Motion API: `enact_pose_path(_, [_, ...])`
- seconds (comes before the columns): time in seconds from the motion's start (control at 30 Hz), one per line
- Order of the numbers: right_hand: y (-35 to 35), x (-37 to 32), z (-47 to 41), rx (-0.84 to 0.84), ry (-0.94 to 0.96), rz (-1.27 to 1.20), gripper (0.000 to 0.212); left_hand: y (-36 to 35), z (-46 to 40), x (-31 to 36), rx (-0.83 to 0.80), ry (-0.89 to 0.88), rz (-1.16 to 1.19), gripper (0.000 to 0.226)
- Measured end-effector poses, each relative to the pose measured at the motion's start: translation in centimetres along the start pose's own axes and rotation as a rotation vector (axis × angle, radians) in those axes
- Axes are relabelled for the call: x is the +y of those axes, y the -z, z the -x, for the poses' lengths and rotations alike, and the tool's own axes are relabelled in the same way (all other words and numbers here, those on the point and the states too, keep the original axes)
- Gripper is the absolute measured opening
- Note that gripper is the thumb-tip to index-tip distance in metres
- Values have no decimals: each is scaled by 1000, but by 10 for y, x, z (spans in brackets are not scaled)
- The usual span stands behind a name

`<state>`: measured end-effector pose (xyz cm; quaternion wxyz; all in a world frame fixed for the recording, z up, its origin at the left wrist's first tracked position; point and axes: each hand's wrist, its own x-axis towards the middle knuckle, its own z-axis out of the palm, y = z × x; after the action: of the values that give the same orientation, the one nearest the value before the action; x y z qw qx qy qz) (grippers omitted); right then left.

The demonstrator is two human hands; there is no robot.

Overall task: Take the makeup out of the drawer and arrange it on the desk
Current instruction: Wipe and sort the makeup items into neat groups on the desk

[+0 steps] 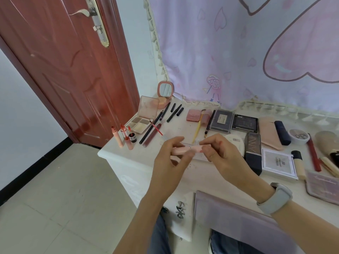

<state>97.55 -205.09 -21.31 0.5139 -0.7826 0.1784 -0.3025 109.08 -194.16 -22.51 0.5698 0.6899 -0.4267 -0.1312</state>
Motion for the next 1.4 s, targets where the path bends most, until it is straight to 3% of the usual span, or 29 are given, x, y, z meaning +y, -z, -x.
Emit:
enact_pose_path(0.13, [1, -3, -1, -33, -12, -83, 16, 2, 1, 7, -130, -324, -484, 24])
enact_pose_path(0.3, [7, -1, -2, -60, 1, -43, 19, -5, 2, 12, -157, -410, -587, 30])
enact_pose_path(0.53, [12, 2, 0, -90, 27, 6, 21, -4, -1, 12, -127, -332, -524, 30])
enact_pose_path(0.67, [19, -4, -6, -106, 27, -1, 18, 1, -8, 8, -211, -293, -463, 27])
enact_pose_path(0.83, [40, -11, -30, 125, -96, -103, 16, 12, -25, -3, -237, -36, -309, 24])
enact_pose_path(0.93, [51, -12, -47, 236, -292, -306, 14, 19, -38, -5, -185, 204, -57, 22])
enact_pose_path(1.03, [58, -13, -61, 223, -449, -670, 13, 19, -53, 3, -145, 255, 188, 24])
enact_pose_path(1.13, [63, -9, -74, 135, -480, -787, 19, 15, -73, 10, -110, 298, 367, 20])
enact_pose_path(1.3, [68, 4, -100, 11, -479, -729, 22, 2, -108, 5, -2, 305, 179, 7])
enact_pose_path(1.4, [69, 14, -122, -12, -450, -413, 12, -6, -133, 0, 69, 266, 142, 7])
